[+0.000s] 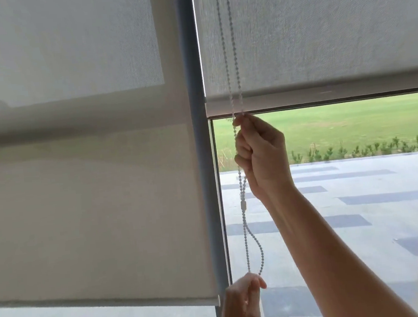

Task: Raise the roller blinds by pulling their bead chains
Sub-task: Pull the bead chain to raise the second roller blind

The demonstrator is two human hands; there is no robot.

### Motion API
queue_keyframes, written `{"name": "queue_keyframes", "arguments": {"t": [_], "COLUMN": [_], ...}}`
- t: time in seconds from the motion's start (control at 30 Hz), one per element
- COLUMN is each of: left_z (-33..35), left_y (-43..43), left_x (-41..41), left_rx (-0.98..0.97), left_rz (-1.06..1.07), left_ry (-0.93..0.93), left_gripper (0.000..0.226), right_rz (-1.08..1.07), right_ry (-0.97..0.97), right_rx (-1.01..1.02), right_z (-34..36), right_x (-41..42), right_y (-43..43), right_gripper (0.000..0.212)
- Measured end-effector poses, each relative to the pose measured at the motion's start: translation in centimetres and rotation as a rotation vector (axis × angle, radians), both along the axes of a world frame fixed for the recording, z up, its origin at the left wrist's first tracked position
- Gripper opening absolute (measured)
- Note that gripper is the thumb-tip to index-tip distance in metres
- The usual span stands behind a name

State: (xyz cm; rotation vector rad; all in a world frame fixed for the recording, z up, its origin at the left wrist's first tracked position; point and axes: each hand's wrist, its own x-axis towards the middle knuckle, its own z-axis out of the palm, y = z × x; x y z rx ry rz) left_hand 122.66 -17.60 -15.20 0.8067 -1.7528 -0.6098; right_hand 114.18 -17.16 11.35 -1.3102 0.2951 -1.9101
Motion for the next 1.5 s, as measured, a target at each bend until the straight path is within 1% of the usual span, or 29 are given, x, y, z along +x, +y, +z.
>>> {"name": "queue_keyframes", "arguments": {"t": [0.07,0.17,0.23,0.37,0.47,0.53,0.57,0.63,0.67,0.73,0.77,0.8,0.83,0.87,0.9,0.97,1.03,1.07,1.1,1.13,1.2,1.23,1.33,1.47,1.5], "left_z": [2.9,10.7,16.3,25.6,28.4,27.4,26.3,23.6,22.1,19.1,17.7,16.3,15.1,14.1,13.2,11.7,10.7,10.4,10.2,10.0,9.8,9.6,8.9,9.2,9.7], "left_y": [-0.9,-1.9,-2.4,-3.0,-4.0,-5.0,-5.4,-6.2,-6.5,-6.7,-6.7,-6.6,-6.6,-6.5,-6.4,-6.2,-6.0,-5.8,-5.6,-5.5,-5.6,-5.7,-6.6,-7.6,-7.7], "left_x": [0.6,0.8,0.7,0.1,-0.6,-0.8,-0.7,-0.4,-0.2,0.1,0.1,0.1,0.0,-0.1,-0.2,-0.4,-0.6,-0.7,-0.8,-1.0,-1.2,-1.1,-0.2,2.0,2.4], "left_rx": [0.096,0.128,0.078,-0.081,-0.119,-0.079,-0.074,-0.129,-0.171,-0.216,-0.222,-0.217,-0.202,-0.173,-0.134,-0.077,-0.072,-0.078,-0.082,-0.085,-0.081,-0.065,0.025,0.262,0.306], "left_rz": [-0.083,-0.091,-0.129,-0.219,-0.181,-0.180,-0.165,-0.058,0.008,0.094,0.110,0.118,0.123,0.125,0.119,0.087,0.070,0.065,0.058,0.050,0.038,0.032,0.011,-0.094,-0.099], "left_ry": [0.000,0.124,0.222,0.333,0.436,0.438,0.418,0.374,0.359,0.342,0.329,0.316,0.305,0.297,0.291,0.276,0.267,0.268,0.270,0.268,0.248,0.236,0.146,-0.022,-0.056], "left_gripper": [0.036,0.044,0.040,0.036,0.026,0.028,0.031,0.033,0.033,0.034,0.034,0.034,0.032,0.033,0.035,0.038,0.037,0.035,0.034,0.034,0.034,0.033,0.031,0.028,0.034], "right_rz": [-0.062,-0.174,-0.243,-0.299,-0.297,-0.318,-0.329,-0.297,-0.245,-0.161,-0.162,-0.199,-0.254,-0.289,-0.259,-0.017,0.189,0.231,0.220,0.158,0.016,-0.015,-0.006,-0.029,-0.040], "right_ry": [0.017,0.063,0.103,0.191,0.232,0.283,0.340,0.554,0.721,1.172,1.376,1.494,1.509,1.415,1.230,0.797,0.453,0.311,0.203,0.127,0.077,0.070,0.060,0.041,0.039], "right_rx": [0.039,0.099,0.131,0.233,0.296,0.321,0.327,0.342,0.360,0.355,0.321,0.282,0.255,0.251,0.266,0.278,0.137,0.054,-0.014,-0.061,-0.105,-0.111,-0.117,-0.047,-0.033], "right_z": [-3.0,-7.5,-10.5,-16.3,-20.3,-22.6,-23.6,-24.9,-24.8,-22.9,-21.2,-18.8,-15.9,-12.7,-9.4,-2.6,3.8,6.4,8.3,9.5,9.9,9.3,7.0,3.5,2.6], "right_x": [-0.4,-0.4,-0.1,0.7,0.9,0.8,0.7,0.7,0.5,-0.4,-1.0,-1.6,-1.9,-2.0,-1.9,-1.4,-0.7,-0.2,0.2,0.6,1.3,1.5,1.0,-0.5,-0.8], "right_y": [-0.3,-0.9,-1.3,-2.1,-2.8,-3.4,-3.9,-5.0,-5.6,-7.2,-8.2,-9.0,-9.6,-9.9,-9.9,-9.6,-8.5,-7.7,-6.9,-6.3,-5.6,-5.3,-5.2,-5.4,-5.5], "right_gripper": [0.031,0.030,0.030,0.036,0.033,0.030,0.029,0.027,0.027,0.022,0.019,0.018,0.018,0.019,0.021,0.025,0.030,0.031,0.029,0.026,0.024,0.025,0.026,0.026,0.027]}}
